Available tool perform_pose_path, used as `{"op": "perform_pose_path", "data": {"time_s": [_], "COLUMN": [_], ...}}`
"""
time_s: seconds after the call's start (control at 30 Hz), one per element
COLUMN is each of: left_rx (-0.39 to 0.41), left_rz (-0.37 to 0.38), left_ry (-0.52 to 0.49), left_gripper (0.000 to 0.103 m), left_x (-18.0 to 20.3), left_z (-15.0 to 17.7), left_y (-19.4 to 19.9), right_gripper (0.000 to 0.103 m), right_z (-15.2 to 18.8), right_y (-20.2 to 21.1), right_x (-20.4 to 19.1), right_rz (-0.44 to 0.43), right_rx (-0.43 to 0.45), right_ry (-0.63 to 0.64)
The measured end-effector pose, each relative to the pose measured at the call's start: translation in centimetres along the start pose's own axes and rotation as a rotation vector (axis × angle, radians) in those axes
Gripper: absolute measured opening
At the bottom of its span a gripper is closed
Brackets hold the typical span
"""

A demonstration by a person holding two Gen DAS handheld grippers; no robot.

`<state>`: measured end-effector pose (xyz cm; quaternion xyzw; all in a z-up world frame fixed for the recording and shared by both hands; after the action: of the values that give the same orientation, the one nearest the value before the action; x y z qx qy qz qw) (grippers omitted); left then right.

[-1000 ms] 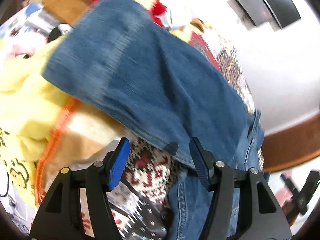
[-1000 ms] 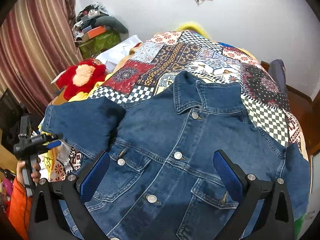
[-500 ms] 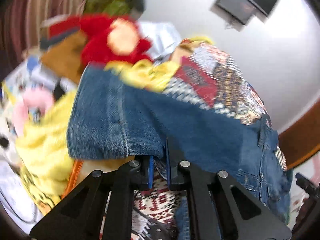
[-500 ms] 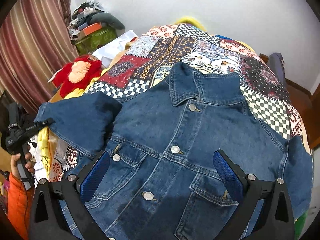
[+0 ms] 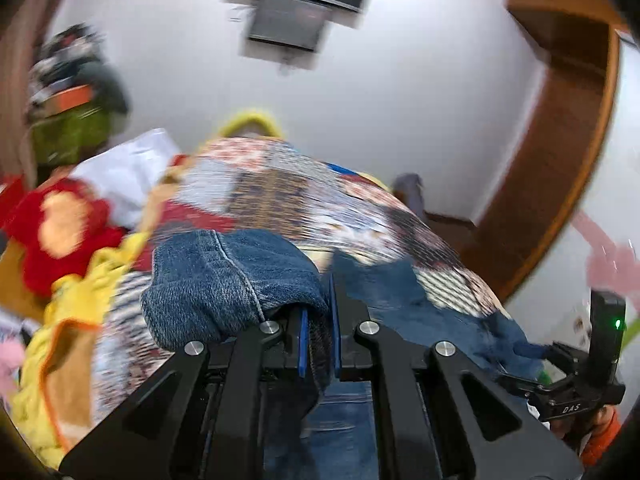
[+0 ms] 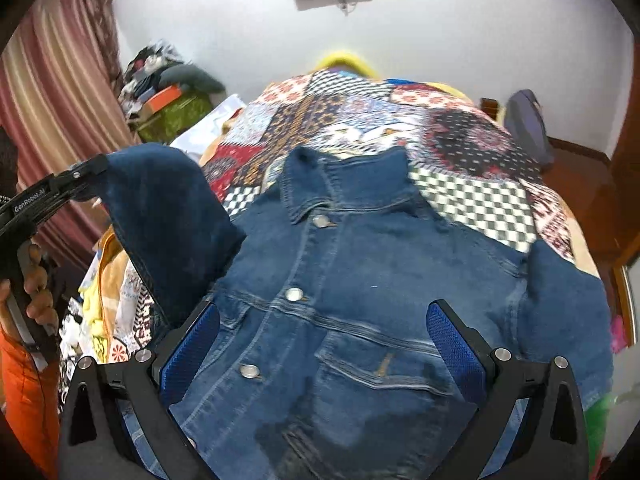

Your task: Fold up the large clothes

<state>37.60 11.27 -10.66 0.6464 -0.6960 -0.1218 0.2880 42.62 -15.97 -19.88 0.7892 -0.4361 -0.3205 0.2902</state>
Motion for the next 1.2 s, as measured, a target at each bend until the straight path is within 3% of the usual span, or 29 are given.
{"op": "perform_pose_path", "data": {"time_s": [0.17, 0.33, 0.6, 0.7, 0.83, 0.93, 1.0, 1.2], "left_rx": [-0.123, -0.318, -0.558, -0.555, -0.485, -0.420, -0.362, -0.352], "left_rz": [0.088, 0.165, 0.277, 0.271, 0.245, 0.184, 0.104, -0.064], "left_ry": [-0.105, -0.173, -0.288, -0.315, -0.290, -0.298, -0.305, -0.207], "left_gripper": [0.007, 0.007, 0.007, 0.016, 0.046, 0.062, 0.070, 0.077], "left_x": [7.2, 12.5, 17.8, 18.2, 16.5, 13.9, 11.3, 2.4], "left_z": [2.8, 8.6, 15.4, 16.0, 14.7, 12.6, 11.3, 10.5], "left_y": [-5.1, -10.1, -11.6, -10.5, -8.3, -6.6, -5.7, -5.2], "right_gripper": [0.103, 0.103, 0.103, 0.103, 0.103, 0.103, 0.103, 0.103], "right_z": [0.6, 1.3, 2.6, 2.7, 2.7, 2.7, 2.8, 4.1], "right_y": [1.6, 2.7, 3.6, 3.5, 3.0, 2.0, 0.6, -5.5], "right_x": [3.7, 6.7, 9.1, 9.0, 8.2, 7.5, 7.3, 8.4], "right_rz": [0.018, 0.053, 0.072, 0.067, 0.055, 0.041, 0.030, 0.067], "right_rx": [0.007, 0.010, -0.004, -0.010, -0.021, -0.040, -0.070, -0.226], "right_ry": [-0.066, -0.112, -0.157, -0.158, -0.146, -0.128, -0.128, -0.165]}}
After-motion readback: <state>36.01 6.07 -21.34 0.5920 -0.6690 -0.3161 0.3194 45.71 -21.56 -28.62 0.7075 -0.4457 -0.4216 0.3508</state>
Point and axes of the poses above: each gripper's, at about its wrist camera, not at the fingertips, and y roughly against the way its jaws point, x to its right, z to its underside, the point moved 6 cm from there along -y, roughly the way its jaws point, and after that the axes turned 1 degree about x, right-handed, at the moved point
